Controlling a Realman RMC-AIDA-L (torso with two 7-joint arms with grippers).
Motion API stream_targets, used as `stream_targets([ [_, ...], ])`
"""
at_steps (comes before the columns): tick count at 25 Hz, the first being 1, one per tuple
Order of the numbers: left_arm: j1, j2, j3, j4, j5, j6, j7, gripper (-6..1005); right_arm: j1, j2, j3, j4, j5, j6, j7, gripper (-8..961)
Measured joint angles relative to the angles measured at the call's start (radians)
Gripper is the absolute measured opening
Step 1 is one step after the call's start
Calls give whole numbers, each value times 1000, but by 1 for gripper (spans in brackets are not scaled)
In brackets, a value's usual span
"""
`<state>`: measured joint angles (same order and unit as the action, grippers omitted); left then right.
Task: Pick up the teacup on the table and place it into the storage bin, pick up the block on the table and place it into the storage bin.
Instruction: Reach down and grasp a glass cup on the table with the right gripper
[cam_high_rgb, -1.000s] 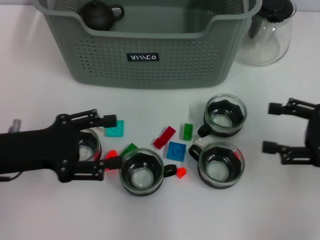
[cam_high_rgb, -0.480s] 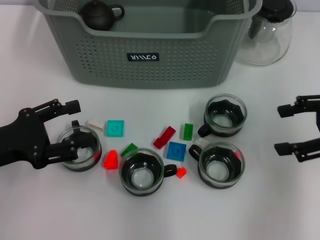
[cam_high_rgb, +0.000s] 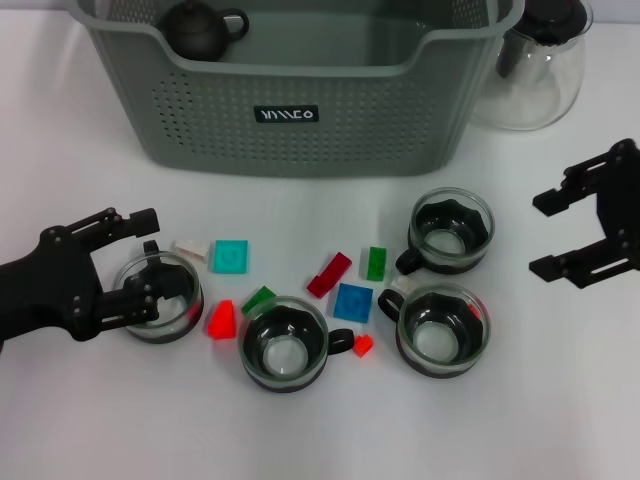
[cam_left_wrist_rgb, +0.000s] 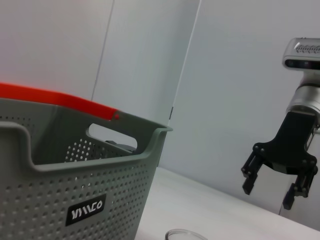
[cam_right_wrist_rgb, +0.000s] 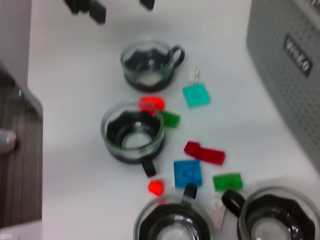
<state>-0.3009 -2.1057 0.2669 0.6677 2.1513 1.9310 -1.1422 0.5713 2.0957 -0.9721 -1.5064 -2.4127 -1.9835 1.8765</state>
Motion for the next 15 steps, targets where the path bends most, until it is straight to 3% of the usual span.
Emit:
stream_targets([
  [9,0,-3,0,-10,1,-10,1,853,42,4,-231,-23,-99,37,89,621],
  [15,-4,-2,-1,-13,-5,-22,-1,852,74,5,-270,-26,-148,79,151,538],
])
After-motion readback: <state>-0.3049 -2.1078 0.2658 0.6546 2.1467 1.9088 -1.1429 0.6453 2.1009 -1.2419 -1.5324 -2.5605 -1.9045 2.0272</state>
